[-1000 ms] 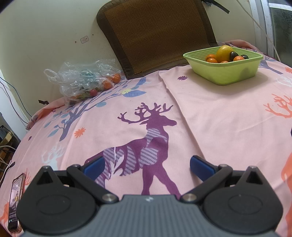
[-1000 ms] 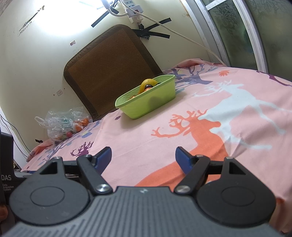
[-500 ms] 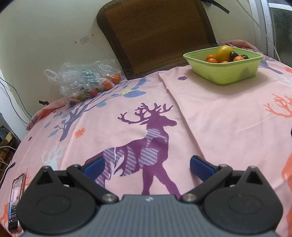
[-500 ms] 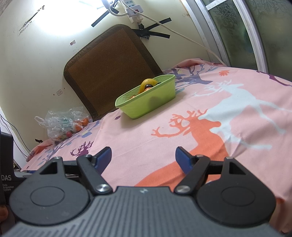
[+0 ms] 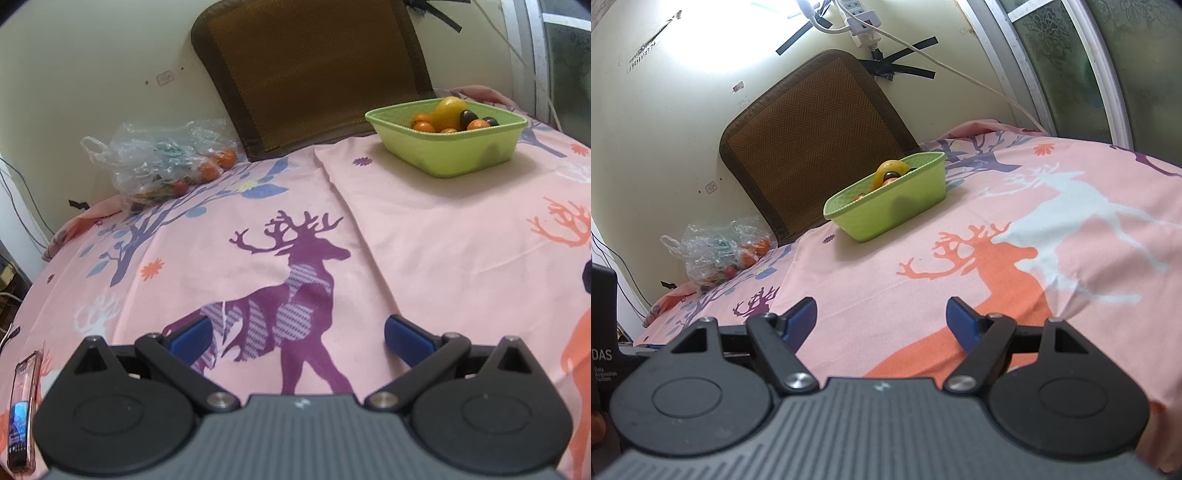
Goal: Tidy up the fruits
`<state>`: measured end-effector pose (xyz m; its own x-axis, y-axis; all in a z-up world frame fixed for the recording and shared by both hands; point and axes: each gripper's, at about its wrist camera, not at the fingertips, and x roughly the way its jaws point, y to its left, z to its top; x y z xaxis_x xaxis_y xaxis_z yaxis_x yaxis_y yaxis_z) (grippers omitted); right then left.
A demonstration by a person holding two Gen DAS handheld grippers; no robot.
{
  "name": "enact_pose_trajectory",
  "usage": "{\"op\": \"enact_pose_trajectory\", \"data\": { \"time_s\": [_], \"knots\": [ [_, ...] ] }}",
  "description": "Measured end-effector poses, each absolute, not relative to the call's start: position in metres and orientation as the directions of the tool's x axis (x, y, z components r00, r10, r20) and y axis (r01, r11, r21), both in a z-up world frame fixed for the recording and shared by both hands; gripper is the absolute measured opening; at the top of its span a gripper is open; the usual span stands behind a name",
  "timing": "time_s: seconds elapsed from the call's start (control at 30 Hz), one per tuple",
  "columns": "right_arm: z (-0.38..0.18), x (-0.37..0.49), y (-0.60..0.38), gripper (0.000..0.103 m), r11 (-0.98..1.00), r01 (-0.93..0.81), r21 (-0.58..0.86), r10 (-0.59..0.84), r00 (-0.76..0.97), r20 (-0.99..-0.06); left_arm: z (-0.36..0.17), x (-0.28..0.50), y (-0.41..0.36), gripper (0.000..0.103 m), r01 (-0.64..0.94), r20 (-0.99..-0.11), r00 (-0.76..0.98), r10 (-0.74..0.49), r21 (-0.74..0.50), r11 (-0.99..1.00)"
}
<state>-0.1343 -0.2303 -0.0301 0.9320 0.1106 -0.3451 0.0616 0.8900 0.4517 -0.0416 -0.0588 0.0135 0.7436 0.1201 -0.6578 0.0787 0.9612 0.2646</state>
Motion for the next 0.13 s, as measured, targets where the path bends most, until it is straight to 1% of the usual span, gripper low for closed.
{"op": "enact_pose_trajectory", "data": {
  "time_s": [0.13],
  "knots": [
    [-0.0270, -0.1338, -0.2281, 0.079, 0.897, 0.058, 0.439, 0.107, 0.934, -0.341, 0.0196, -0.0399, -0.0576, 0.103, 0.091, -0.653, 0.752, 0.088, 0.235, 0.968]
  ]
}}
